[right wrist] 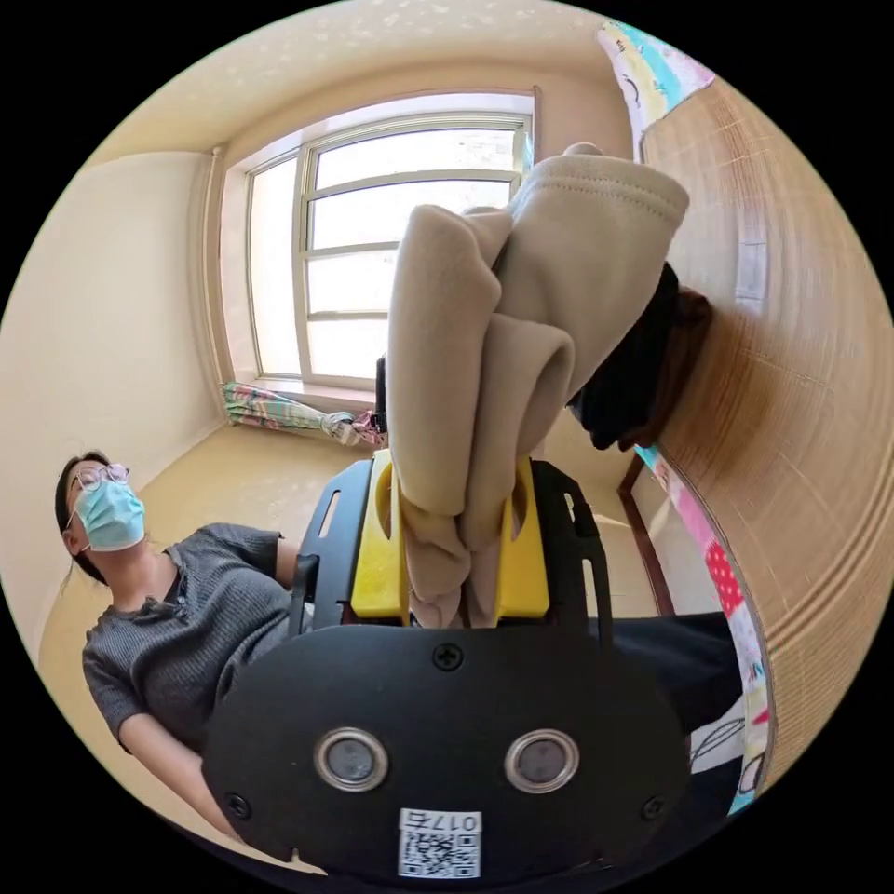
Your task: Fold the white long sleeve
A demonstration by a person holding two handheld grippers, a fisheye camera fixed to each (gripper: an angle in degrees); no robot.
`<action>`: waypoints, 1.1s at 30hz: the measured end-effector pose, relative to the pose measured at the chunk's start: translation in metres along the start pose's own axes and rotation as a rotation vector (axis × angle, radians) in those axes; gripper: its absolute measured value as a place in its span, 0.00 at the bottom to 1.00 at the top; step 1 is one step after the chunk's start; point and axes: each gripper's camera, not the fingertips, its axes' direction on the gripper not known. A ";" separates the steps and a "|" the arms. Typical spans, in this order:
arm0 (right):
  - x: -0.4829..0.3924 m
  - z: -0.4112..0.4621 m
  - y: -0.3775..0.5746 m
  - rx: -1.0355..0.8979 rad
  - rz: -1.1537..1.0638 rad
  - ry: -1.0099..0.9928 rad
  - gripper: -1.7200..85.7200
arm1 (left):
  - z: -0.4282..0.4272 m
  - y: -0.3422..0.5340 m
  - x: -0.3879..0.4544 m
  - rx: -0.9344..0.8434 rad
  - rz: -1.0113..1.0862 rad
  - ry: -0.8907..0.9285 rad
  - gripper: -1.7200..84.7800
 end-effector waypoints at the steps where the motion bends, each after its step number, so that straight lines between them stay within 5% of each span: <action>1: -0.012 0.046 -0.033 -0.009 -0.016 0.003 0.19 | -0.026 0.003 -0.003 0.028 0.004 -0.021 0.19; 6: -0.040 0.194 -0.150 -0.004 -0.015 0.070 0.19 | -0.208 0.004 -0.053 0.241 -0.032 -0.115 0.20; 9: -0.009 0.249 -0.204 0.038 0.125 0.180 0.19 | -0.238 -0.014 -0.103 0.301 -0.096 -0.162 0.21; 13: 0.059 0.274 -0.230 0.048 0.280 0.408 0.15 | -0.197 -0.034 -0.201 0.289 -0.369 -0.257 0.19; 16: 0.074 0.270 -0.213 0.051 0.288 0.401 0.07 | -0.137 -0.016 -0.256 0.342 -0.535 -0.303 0.18; 21: 0.058 0.250 -0.175 -0.103 0.231 0.482 0.04 | -0.097 0.019 -0.254 0.441 -0.426 -0.304 0.18; 28: -0.022 0.185 -0.096 -0.361 0.352 1.122 0.03 | -0.091 0.076 -0.199 0.680 -0.268 -0.141 0.18; 33: -0.109 0.115 -0.056 -0.104 0.465 0.961 0.02 | -0.020 0.098 -0.134 0.725 -0.143 -0.005 0.17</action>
